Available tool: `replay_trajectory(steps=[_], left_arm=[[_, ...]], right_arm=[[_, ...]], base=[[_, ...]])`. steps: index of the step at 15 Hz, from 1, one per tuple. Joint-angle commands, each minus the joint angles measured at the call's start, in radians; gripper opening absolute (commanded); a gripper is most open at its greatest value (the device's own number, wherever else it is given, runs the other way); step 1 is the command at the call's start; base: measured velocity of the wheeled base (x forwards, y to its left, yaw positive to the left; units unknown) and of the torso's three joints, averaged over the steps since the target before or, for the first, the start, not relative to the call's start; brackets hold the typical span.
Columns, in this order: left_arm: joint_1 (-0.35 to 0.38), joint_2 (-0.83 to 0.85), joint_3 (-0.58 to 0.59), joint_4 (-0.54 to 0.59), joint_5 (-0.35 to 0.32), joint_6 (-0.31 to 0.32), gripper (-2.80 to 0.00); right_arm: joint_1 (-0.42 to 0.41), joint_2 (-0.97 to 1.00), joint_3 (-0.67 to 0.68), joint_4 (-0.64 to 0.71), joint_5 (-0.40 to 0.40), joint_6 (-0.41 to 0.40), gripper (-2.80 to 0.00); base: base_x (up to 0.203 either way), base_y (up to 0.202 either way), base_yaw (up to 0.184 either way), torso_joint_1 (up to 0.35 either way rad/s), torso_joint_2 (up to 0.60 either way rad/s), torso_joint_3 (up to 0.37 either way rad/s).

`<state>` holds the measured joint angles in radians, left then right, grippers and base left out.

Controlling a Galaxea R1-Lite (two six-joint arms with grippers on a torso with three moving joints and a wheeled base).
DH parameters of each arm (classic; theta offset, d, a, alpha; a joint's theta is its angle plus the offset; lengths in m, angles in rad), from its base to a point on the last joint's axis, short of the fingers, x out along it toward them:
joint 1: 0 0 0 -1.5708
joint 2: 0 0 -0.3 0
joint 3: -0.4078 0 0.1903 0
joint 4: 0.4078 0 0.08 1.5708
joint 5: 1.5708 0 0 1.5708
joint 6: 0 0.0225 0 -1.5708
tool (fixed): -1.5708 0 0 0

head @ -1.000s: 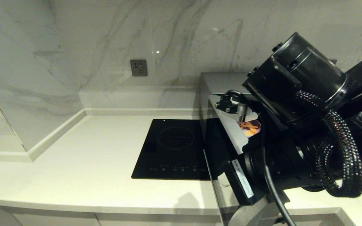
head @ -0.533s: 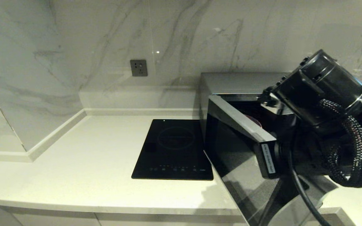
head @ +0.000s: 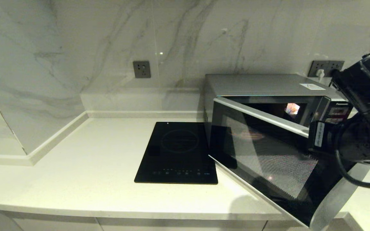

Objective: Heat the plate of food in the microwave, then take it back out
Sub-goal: Close the microwave oven

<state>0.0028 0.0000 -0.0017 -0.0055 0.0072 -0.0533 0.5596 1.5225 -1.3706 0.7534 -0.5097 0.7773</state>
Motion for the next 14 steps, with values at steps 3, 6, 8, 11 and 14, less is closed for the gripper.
replay_trajectory(steps=[3, 6, 8, 11, 14], left_arm=[[0.000, 0.000, -0.001, -0.001, 0.000, 0.000, -2.80], [0.000, 0.000, 0.000, -0.001, 0.000, 0.000, -2.80], [0.000, 0.000, 0.000, -0.001, 0.000, 0.000, -2.80], [0.000, 0.000, 0.000, -0.001, 0.000, 0.000, -2.80], [0.000, 0.000, 0.000, -0.001, 0.000, 0.000, -2.80]], right_arm=[[-0.221, 0.075, -0.006, -0.081, -0.007, 0.067, -2.80], [-0.337, 0.175, -0.009, -0.177, -0.003, 0.070, -2.80], [-0.388, 0.233, -0.018, -0.250, -0.002, 0.067, -2.80], [-0.433, 0.298, -0.090, -0.313, 0.000, 0.066, -2.80], [-0.450, 0.350, -0.161, -0.367, 0.000, 0.070, -2.80]], base=[[0.000, 0.000, 0.000, 0.000, 0.00, 0.000], [0.000, 0.000, 0.000, 0.000, 0.00, 0.000], [0.000, 0.000, 0.000, 0.000, 0.00, 0.000], [0.000, 0.000, 0.000, 0.000, 0.00, 0.000], [0.000, 0.000, 0.000, 0.000, 0.00, 0.000]])
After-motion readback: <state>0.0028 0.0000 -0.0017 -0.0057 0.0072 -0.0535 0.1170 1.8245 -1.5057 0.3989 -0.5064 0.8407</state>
